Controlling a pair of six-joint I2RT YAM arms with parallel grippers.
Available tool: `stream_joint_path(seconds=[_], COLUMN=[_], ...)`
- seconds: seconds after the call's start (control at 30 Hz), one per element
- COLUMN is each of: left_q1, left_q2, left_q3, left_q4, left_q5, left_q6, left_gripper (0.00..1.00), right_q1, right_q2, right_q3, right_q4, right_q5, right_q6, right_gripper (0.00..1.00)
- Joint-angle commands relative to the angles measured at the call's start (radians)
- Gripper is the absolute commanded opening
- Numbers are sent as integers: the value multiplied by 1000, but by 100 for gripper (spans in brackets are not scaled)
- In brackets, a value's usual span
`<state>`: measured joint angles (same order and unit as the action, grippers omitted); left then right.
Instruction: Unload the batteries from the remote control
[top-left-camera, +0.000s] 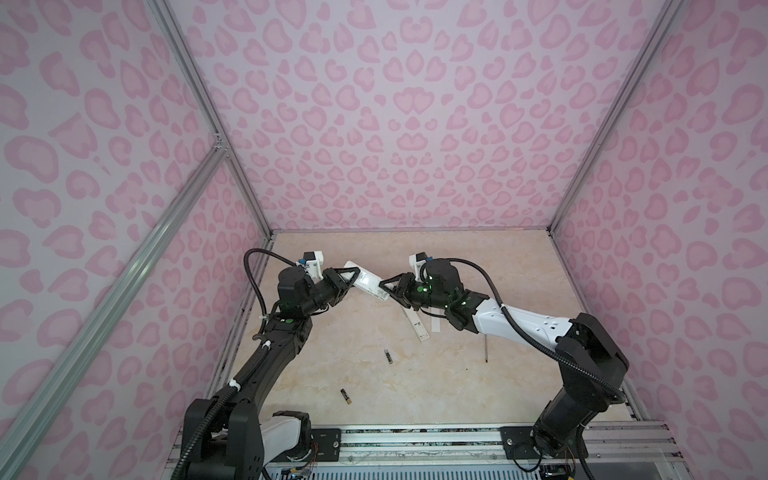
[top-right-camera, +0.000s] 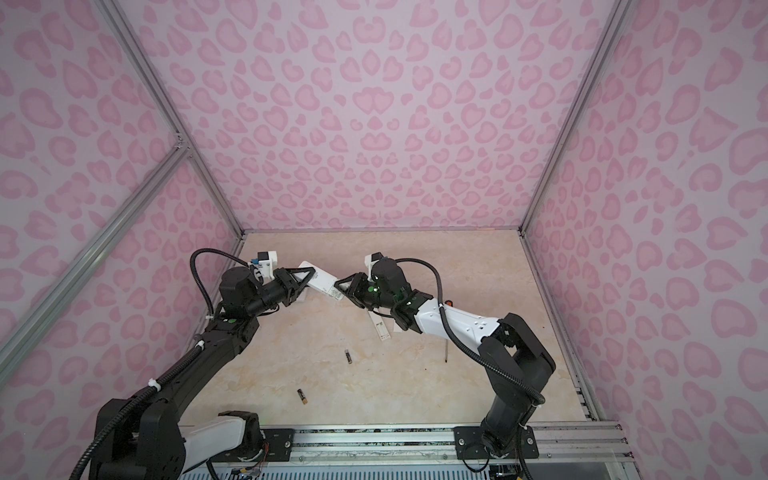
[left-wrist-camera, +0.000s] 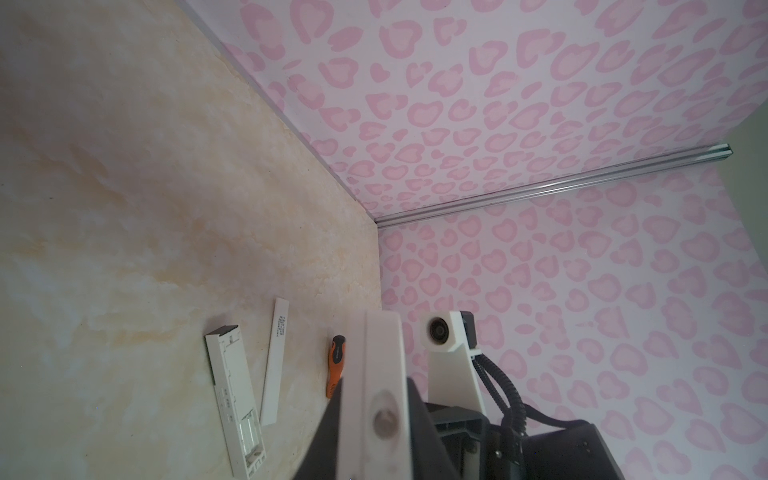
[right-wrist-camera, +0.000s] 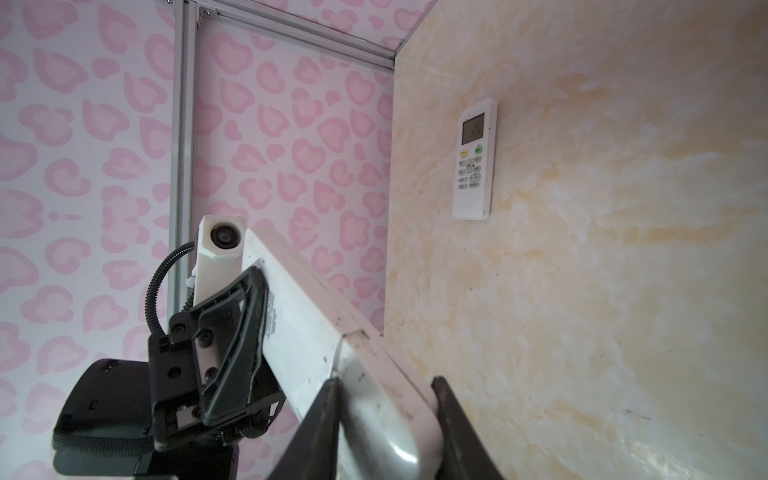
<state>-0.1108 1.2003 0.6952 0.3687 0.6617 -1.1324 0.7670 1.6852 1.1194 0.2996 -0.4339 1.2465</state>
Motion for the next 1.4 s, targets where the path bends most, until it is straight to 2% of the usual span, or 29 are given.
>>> stream_joint_path(seconds=[0.0,0.1,0.27,0.47,0.8,1.37], left_q1=[-4,-4,-1,0,3,3], left_q2=[-2,2,-5,-13,-20,-4], left_q3=[9,6,-1,-10,-22,-26], left_q4=[36,36,32,25,18,16], left_q5=[19,19,15,9,4,7], left_q6=[17,16,19,25,37,45], left_gripper=[3,3,3,3,3,3], right_q1=[5,3,2,3,0,-15], right_q2=[-11,-18,-28,-49,-74,-39], right_q3=[-17,-27,-38,-51,-42,-7], right_q4=[39,39,33,4,-53,2], right_q5=[-15,-14,-16,-14,-8,-33], right_q6=[-19,-19,-18,-35,-70,-37], right_gripper=[30,30,39,38,26,9])
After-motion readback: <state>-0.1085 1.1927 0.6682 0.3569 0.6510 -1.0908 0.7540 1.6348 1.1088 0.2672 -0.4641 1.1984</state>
